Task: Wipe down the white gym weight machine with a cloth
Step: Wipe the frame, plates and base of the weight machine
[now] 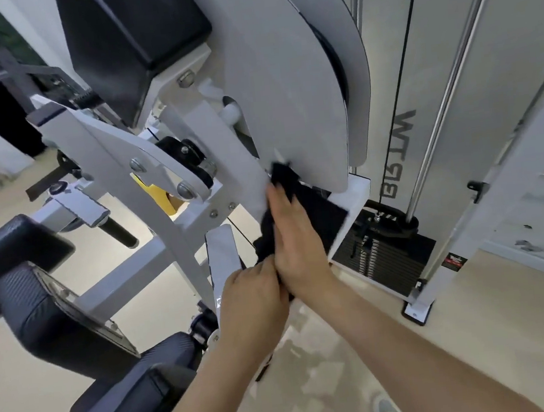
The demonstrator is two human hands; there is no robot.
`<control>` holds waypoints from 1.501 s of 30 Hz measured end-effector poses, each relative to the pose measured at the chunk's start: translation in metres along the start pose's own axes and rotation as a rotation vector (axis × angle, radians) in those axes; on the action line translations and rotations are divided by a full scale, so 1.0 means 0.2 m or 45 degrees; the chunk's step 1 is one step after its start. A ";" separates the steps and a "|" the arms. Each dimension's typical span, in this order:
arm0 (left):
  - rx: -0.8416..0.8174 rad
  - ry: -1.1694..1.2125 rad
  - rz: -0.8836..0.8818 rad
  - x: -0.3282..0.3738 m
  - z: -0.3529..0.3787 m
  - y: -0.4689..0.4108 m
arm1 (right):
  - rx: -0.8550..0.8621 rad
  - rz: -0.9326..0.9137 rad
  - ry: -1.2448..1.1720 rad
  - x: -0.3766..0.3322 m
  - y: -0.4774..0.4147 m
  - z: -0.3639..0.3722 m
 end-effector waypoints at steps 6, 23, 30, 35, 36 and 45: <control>-0.057 -0.077 0.146 -0.01 0.01 0.01 | -0.087 -0.006 0.054 0.09 0.03 -0.03; -0.057 -0.432 0.451 0.05 -0.20 -0.08 | -0.012 -0.117 0.185 0.22 0.17 -0.16; 0.051 -0.995 0.470 0.10 -0.34 -0.23 | 0.234 0.031 -0.043 -0.08 -0.22 -0.16; 0.013 -1.236 0.408 0.02 -0.34 -0.31 | 0.069 0.016 0.034 -0.01 -0.01 -0.07; -0.072 -1.274 0.416 0.01 -0.30 -0.30 | -0.005 0.005 0.163 0.05 0.06 -0.07; -0.146 -1.497 0.253 0.03 -0.51 -0.46 | 0.082 -0.141 0.469 -0.08 -0.08 -0.15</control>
Point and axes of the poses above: each hand's wrist, its own y-axis away from the middle knuckle, its own z-axis out of the palm, x = y × z, the point moved 2 cm from there along -y, towards the middle knuckle, and after that the axes turned 10 degrees about z, right-handed, at the moved point
